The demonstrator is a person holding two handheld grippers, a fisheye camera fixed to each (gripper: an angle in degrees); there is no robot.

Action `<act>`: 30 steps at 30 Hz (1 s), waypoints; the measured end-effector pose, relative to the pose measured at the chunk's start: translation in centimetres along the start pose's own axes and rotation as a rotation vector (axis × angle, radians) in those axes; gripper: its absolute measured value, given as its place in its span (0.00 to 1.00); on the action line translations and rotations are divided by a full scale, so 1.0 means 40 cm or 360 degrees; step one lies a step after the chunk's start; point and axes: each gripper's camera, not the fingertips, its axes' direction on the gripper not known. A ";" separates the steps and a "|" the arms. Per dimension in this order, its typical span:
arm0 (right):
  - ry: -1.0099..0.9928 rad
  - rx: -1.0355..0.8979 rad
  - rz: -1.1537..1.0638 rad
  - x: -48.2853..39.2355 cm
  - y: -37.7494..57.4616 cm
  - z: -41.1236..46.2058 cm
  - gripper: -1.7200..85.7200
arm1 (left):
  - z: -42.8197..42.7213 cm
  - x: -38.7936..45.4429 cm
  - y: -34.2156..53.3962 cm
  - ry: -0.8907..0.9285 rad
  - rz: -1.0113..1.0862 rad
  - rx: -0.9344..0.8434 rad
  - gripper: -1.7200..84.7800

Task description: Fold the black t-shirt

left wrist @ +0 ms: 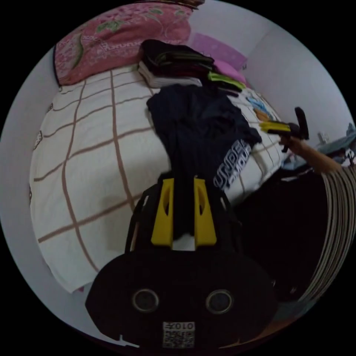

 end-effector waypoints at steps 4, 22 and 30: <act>0.0151 -0.0194 -0.0009 0.054 -0.077 0.119 0.12 | 0.092 -0.045 -0.102 0.0009 -0.0092 -0.0139 0.13; 0.0071 -0.0264 0.0309 0.208 -0.091 0.239 0.06 | 0.086 -0.063 -0.243 0.0252 0.0069 -0.0225 0.04; 0.0133 -0.0350 0.0631 0.275 0.107 0.226 0.08 | 0.136 0.002 -0.224 0.0253 0.0261 -0.0352 0.07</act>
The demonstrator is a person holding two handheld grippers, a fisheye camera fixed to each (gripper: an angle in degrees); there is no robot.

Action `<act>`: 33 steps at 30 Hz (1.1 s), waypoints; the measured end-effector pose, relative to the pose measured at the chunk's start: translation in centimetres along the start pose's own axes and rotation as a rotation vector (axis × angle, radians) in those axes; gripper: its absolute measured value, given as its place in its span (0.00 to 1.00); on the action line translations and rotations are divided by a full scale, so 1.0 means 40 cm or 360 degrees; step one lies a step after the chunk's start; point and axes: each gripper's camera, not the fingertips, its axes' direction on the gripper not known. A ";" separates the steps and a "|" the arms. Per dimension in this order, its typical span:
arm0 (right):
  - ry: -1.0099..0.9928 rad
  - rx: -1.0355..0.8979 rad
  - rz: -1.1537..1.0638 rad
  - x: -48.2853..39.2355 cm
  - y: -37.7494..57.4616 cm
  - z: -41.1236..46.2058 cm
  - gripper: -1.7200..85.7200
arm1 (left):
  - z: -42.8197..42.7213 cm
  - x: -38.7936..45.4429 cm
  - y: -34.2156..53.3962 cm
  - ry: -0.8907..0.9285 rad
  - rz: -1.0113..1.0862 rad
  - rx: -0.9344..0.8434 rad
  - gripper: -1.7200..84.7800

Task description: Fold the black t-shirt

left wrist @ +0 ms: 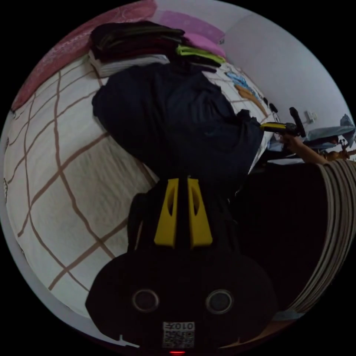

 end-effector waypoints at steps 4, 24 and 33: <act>0.0115 0.0143 0.0034 0.004 -0.005 -0.015 0.14 | -0.005 0.001 -0.012 -0.0074 -0.0009 -0.0031 0.09; -0.0146 0.0060 -0.0604 0.014 -0.165 0.043 0.06 | 0.010 0.127 -0.231 -0.0367 0.0446 -0.0121 0.13; -0.0220 0.0164 -0.0602 0.087 -0.022 -0.096 0.06 | 0.034 0.119 -0.294 -0.0206 0.0570 -0.0162 0.16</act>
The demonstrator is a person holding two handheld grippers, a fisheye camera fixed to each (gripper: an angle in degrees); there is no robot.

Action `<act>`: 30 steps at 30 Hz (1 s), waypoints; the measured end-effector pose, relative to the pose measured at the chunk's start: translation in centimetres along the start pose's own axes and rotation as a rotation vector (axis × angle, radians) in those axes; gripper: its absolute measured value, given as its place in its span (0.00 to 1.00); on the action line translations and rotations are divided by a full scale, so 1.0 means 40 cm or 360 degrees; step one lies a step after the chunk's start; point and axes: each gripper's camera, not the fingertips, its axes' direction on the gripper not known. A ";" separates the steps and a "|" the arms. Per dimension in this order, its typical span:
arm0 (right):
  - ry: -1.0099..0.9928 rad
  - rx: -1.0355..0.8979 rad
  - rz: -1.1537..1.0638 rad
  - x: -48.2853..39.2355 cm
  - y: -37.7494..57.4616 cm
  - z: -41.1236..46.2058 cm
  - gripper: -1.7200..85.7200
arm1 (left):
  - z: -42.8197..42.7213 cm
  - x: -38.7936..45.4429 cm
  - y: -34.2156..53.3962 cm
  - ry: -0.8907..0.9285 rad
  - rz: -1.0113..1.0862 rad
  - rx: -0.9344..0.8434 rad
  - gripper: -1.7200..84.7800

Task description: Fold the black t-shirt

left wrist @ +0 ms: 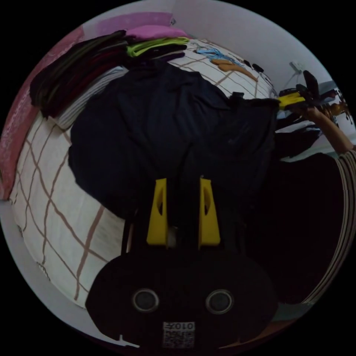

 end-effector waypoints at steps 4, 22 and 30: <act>0.0032 -0.0178 0.0295 0.033 0.103 0.025 0.06 | 0.022 0.027 -0.019 0.0054 0.0090 -0.0057 0.16; -0.0004 -0.0087 0.0507 0.002 0.222 -0.025 0.06 | -0.002 0.187 0.012 0.0219 0.0215 -0.0120 0.05; 0.0059 0.0093 0.0473 -0.081 0.232 -0.053 0.06 | -0.256 0.216 0.198 -0.0008 -0.0188 0.0342 0.02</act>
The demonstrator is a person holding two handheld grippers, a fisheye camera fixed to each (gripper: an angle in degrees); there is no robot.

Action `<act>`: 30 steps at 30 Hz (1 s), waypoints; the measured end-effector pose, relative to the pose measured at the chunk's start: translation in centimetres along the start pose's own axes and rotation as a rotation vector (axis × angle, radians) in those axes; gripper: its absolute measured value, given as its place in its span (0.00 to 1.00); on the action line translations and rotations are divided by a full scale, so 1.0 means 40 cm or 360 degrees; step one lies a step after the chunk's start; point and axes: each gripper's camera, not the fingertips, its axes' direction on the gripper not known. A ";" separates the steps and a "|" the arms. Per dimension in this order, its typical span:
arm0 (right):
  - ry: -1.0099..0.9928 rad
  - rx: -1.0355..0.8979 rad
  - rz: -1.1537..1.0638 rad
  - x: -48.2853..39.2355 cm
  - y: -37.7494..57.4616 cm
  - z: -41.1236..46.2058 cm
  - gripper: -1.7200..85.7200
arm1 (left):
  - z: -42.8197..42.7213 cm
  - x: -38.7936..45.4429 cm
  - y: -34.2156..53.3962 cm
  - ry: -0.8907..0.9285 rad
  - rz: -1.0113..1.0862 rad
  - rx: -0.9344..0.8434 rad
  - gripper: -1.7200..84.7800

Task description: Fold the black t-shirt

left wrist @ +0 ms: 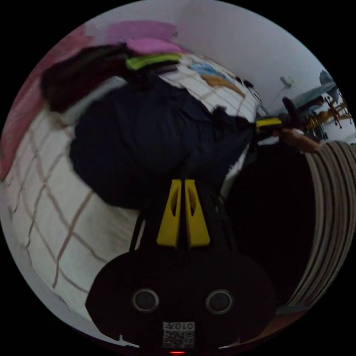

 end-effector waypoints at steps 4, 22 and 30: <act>-0.0015 0.0104 -0.0177 -0.062 -0.048 -0.004 0.06 | -0.143 -0.012 0.068 -0.0081 -0.0205 0.0197 0.02; 0.0147 -0.0188 -0.0406 -0.276 0.071 0.115 0.10 | -0.243 0.263 0.284 -0.0174 -0.0291 -0.0014 0.02; 0.0277 -0.0264 -0.0460 -0.426 0.189 0.109 0.06 | -0.339 0.386 0.381 -0.0275 -0.0346 0.0022 0.02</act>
